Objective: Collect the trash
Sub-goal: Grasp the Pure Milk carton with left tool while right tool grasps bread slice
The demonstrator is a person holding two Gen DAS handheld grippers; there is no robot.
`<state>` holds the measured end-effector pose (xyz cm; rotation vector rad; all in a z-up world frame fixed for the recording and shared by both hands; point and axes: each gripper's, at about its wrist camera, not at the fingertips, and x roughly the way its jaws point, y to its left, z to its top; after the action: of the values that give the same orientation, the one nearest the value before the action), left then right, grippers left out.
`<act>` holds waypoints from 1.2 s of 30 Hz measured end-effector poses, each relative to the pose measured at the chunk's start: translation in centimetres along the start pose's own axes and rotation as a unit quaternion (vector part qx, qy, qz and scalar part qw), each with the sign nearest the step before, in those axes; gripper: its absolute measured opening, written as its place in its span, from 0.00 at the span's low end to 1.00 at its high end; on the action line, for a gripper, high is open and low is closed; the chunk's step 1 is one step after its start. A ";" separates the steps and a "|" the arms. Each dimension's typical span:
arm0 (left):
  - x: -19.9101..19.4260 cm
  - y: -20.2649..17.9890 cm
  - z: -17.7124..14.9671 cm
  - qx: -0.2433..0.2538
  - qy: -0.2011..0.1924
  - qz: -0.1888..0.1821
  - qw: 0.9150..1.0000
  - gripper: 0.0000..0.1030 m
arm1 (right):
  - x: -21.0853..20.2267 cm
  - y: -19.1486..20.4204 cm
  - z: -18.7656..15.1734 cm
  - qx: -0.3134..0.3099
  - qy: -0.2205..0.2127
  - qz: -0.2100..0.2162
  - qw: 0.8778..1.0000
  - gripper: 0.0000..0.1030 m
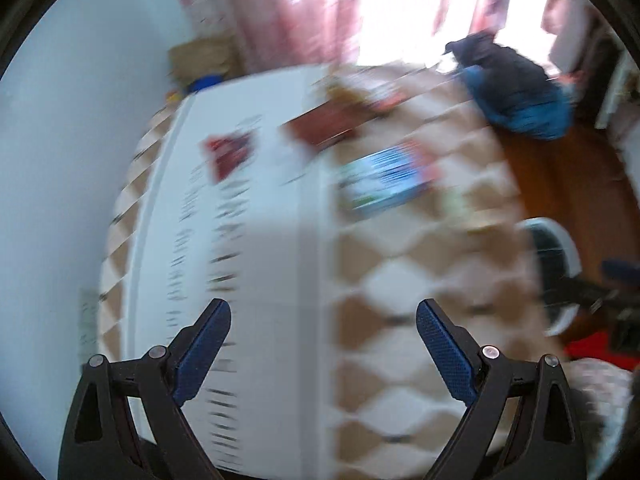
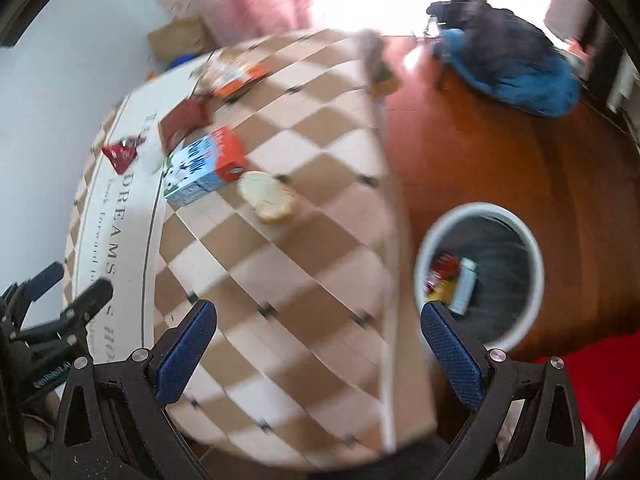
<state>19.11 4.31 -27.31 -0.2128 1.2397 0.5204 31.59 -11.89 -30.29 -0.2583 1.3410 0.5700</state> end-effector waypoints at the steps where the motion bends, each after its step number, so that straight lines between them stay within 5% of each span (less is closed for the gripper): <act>1: 0.8 0.9 -0.2 -0.003 0.006 0.009 1.000 0.92 | 1.2 0.9 0.9 -0.005 0.005 0.000 1.000 1.00; 7: 5.4 4.0 0.9 0.045 0.020 0.050 0.998 0.91 | 7.7 4.7 6.7 -0.048 0.031 -0.036 0.998 0.83; 9: 5.8 3.4 1.9 0.085 0.015 0.050 0.995 0.91 | 9.2 5.2 7.6 -0.061 0.039 -0.051 0.996 0.67; 15: 6.3 0.5 6.9 0.152 0.013 -0.010 0.988 0.91 | 9.0 3.9 6.8 -0.076 0.030 -0.044 0.996 0.36; 18: 5.9 -2.1 9.1 0.192 0.003 -0.038 0.981 0.91 | 8.3 1.5 6.4 -0.039 0.034 -0.028 0.998 0.32; 21: 6.2 -5.6 10.7 0.256 0.005 -0.070 0.964 0.91 | 7.9 -1.1 6.1 0.008 0.040 -0.017 0.999 0.32; 24: 6.9 -8.4 11.0 0.325 -0.004 -0.064 0.944 0.91 | 7.8 -3.2 5.9 0.049 0.047 -0.012 0.998 0.32; 28: 9.1 -10.7 11.0 0.360 0.042 -0.061 0.930 0.91 | 7.7 -5.0 5.5 0.087 0.066 0.008 0.994 0.34; 29: 9.4 -10.9 11.0 0.362 0.047 -0.060 0.929 0.89 | 8.0 -5.3 5.5 0.096 0.075 0.017 0.992 0.37; 31: 9.7 -11.0 10.9 0.357 0.053 -0.060 0.931 0.59 | 7.8 -5.7 5.4 0.106 0.078 0.040 0.990 0.45; 34: 9.1 -10.1 10.7 0.313 0.062 -0.064 0.945 0.59 | 7.4 -6.2 5.3 0.119 0.074 0.074 0.987 0.53; 36: 9.2 -8.5 10.8 0.246 0.090 -0.064 0.963 0.59 | 6.9 -5.6 5.2 0.116 0.062 0.070 0.989 0.53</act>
<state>34.47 4.00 -33.44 0.0835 1.4814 0.0717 39.72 -12.34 -36.52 -0.0080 1.5410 0.5152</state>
